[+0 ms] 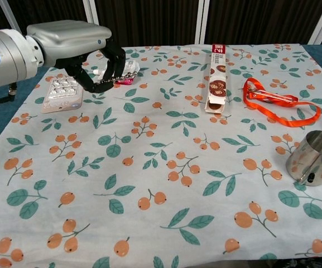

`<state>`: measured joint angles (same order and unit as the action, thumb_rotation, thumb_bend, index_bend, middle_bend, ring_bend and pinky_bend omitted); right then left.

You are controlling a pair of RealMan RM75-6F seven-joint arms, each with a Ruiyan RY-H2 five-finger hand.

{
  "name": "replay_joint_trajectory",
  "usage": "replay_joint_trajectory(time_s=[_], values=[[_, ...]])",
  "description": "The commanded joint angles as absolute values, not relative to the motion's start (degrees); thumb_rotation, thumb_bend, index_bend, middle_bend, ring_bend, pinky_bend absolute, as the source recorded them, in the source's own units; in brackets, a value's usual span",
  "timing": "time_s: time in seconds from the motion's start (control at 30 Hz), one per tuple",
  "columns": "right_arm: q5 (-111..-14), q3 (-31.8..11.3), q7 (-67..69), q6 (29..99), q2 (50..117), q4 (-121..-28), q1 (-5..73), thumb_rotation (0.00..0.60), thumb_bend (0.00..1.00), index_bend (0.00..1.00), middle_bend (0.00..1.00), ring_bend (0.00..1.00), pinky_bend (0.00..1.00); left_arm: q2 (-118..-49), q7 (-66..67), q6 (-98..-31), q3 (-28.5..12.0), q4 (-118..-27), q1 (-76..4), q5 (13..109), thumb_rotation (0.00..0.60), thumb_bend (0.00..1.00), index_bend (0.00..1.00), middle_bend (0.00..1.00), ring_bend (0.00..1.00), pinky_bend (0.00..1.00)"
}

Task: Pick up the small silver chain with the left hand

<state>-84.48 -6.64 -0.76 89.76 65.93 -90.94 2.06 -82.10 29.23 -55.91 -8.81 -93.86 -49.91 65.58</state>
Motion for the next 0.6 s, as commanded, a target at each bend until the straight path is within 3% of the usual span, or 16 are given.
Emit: replay_joint_trajectory(time_s=[0.03, 0.6], values=[[-84.48, -6.67, -0.82, 89.81, 65.95, -90.98, 2.06, 0.6, 0.2, 0.02, 0.04, 0.08, 0.14, -80.87, 31.54, -55.14, -9.67, -94.96, -51.38, 65.3, 0.6, 0.45, 0.53, 0.57, 0.18, 0.11], [-83.84, -6.91, -0.98, 89.69, 66.02, -91.12, 2.0, 0.6, 0.2, 0.02, 0.04, 0.08, 0.14, -85.99, 34.4, -49.27, -13.66, -91.38, -60.64, 61.66, 0.6, 0.45, 0.53, 0.57, 0.18, 0.12]])
